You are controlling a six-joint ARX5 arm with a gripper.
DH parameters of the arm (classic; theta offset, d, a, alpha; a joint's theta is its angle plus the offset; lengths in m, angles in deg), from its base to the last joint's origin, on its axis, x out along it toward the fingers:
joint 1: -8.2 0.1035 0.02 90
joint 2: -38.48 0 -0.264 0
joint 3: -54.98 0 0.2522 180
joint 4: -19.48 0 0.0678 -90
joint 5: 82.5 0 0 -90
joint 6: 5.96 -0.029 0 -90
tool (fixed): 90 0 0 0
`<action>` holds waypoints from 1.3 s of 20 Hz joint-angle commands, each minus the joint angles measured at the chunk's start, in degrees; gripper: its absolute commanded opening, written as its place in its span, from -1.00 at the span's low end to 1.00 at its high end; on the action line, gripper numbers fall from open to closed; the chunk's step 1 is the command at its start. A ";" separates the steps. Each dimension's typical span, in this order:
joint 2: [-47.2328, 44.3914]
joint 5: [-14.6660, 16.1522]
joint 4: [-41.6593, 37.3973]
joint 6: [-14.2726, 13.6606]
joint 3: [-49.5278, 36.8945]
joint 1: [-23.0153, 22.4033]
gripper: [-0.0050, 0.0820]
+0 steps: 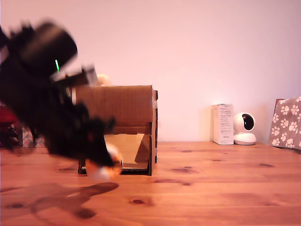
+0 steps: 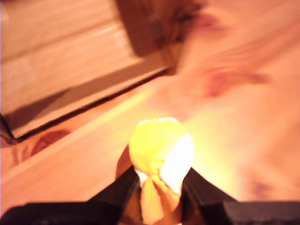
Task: Drop the footbag into the cardboard dice tower
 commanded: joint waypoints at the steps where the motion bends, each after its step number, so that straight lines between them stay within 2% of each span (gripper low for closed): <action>1: 5.14 0.55 3.19 1.03 -0.42 -0.42 -0.65; 4: 13.60 0.70 8.74 1.62 -0.42 -1.22 -0.65; 7: 20.55 0.66 10.32 1.60 -0.42 -1.25 -0.65; 9: 24.20 0.15 8.57 1.40 -0.42 -1.20 -0.65; 12: 26.08 -2.62 0.33 0.85 -0.42 -1.18 -0.65; 15: 25.11 -5.38 -9.62 -1.40 -0.33 -1.18 -0.65; 18: 22.40 -6.01 -12.76 -3.19 2.01 -0.24 -0.63; 22: 15.12 -5.01 -10.51 -3.54 9.66 2.95 -0.63; 26: 6.56 -1.79 0.59 -3.54 20.85 5.81 -0.63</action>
